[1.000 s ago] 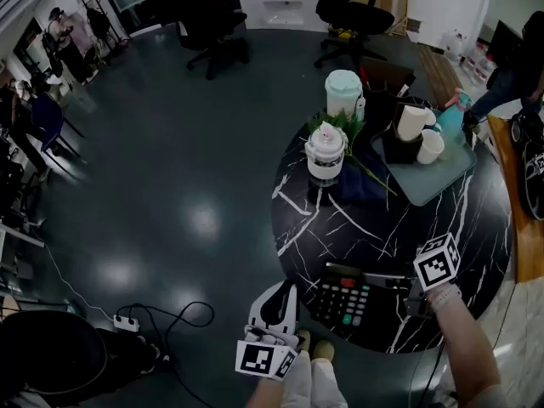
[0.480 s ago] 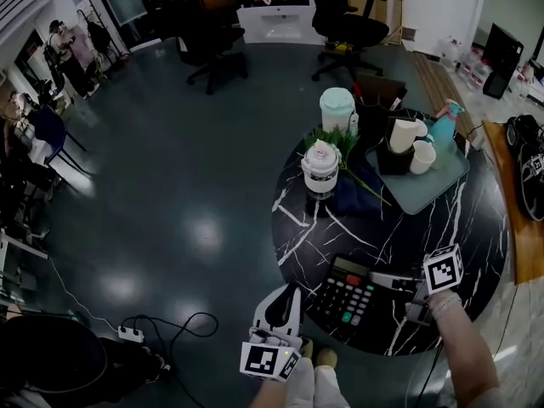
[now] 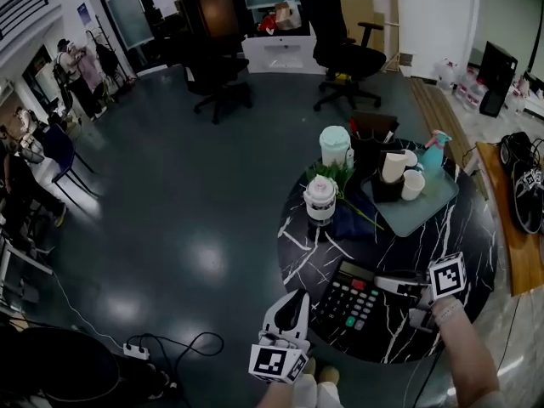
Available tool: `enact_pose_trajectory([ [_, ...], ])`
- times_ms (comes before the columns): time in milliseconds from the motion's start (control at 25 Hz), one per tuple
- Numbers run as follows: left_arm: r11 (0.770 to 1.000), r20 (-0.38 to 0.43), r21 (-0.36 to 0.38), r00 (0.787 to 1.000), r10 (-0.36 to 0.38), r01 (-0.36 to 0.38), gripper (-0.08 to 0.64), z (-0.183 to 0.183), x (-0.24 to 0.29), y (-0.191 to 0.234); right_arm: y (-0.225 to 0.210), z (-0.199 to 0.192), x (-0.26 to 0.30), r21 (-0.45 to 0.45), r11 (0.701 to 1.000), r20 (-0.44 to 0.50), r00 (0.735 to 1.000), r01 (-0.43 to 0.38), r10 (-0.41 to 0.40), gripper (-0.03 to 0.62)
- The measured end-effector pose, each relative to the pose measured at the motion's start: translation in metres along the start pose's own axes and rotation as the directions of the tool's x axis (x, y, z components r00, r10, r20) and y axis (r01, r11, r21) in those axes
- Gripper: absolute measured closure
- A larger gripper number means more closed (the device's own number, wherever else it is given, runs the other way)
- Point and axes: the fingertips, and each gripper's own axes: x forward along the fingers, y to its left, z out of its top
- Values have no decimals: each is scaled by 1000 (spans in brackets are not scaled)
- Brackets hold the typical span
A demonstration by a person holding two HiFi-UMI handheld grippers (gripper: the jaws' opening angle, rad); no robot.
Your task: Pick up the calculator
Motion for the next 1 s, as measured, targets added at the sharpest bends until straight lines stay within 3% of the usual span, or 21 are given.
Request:
enact_pose_trajectory([
  [480,995,15,22,995,-94,94,551,56,10,-35,76,34,-25,-24,998,80,995,-62,63,537],
  [1000,991,133,75,984,-117,108,552,141,3,-46,139,57,-50,-113,990,115,988,-87,100,537],
])
